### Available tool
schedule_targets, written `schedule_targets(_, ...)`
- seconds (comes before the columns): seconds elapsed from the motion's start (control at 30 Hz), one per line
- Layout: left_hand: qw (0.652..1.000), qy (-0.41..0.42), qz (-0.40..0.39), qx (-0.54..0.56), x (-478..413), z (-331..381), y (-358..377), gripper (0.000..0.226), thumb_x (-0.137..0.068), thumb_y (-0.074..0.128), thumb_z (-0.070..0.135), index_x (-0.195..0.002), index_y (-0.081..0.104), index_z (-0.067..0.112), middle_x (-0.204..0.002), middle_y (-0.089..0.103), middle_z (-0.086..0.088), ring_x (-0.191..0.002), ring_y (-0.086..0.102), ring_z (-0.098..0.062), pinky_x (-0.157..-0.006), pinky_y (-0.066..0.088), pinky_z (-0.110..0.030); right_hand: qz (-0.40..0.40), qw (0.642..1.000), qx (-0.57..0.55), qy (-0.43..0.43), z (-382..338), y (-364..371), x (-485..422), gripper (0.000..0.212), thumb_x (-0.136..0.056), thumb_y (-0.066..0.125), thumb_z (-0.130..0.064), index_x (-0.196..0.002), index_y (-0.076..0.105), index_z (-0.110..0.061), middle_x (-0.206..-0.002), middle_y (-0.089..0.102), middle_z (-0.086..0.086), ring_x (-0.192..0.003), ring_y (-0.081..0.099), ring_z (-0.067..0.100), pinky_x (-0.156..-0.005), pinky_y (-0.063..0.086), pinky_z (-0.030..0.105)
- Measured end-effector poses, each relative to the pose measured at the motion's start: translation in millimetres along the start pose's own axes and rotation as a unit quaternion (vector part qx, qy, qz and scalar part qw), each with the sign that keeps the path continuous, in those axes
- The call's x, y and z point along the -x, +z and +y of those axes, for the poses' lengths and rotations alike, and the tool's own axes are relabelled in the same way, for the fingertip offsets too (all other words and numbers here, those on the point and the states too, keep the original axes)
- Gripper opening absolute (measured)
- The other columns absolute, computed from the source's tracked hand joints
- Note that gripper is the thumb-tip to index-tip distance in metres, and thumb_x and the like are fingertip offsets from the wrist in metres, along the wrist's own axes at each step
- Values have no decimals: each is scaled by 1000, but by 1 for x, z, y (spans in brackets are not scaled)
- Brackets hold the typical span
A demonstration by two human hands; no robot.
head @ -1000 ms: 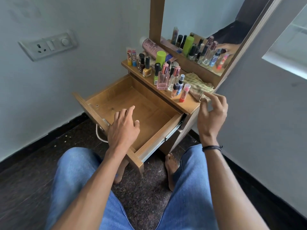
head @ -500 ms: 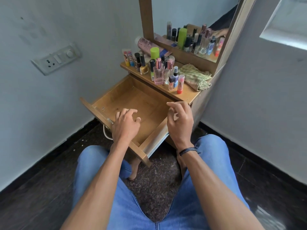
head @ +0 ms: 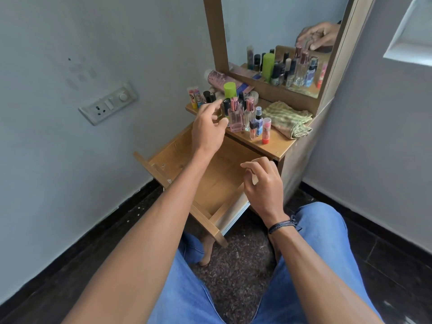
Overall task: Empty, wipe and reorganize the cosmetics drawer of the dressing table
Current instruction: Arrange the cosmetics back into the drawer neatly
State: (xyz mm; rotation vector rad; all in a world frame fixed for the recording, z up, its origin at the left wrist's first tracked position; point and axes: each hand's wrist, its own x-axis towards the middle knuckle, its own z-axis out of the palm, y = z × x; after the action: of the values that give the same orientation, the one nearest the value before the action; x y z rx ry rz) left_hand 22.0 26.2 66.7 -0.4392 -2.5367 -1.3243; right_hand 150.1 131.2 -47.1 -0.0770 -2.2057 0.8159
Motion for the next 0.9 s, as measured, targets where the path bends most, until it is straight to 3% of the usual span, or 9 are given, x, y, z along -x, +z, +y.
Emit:
schedule_targets(0.2,999,-9,-15,-31,-6,5,20,49,-90,70,10,-137,59,14,-130,58,0,-98,63,-14,-86,55,-31,-23,1000,1,-11,-1,-2,1,25,-84,66,3,-103,73,-11,-96,62,1,-86,55,20,-67,51,33)
schedule_targets(0.6,997,-66,34,-5,-2,6,30,36,-87,72,8,-121,65,14,-123,64,-1,-97,65,-12,-86,57,-36,-35,999,-3,2,-3,-3,-2,23,-85,66,1,-103,73,-12,-96,62,0,-87,56,19,-64,51,32)
schedule_targets(0.9,996,-70,29,42,2,5,31,34,-83,80,15,-111,61,15,-110,70,-1,-96,67,-14,-78,59,-32,-52,999,-3,14,-5,-2,-2,21,-87,64,-1,-103,73,-13,-97,62,-2,-86,55,17,-63,51,33)
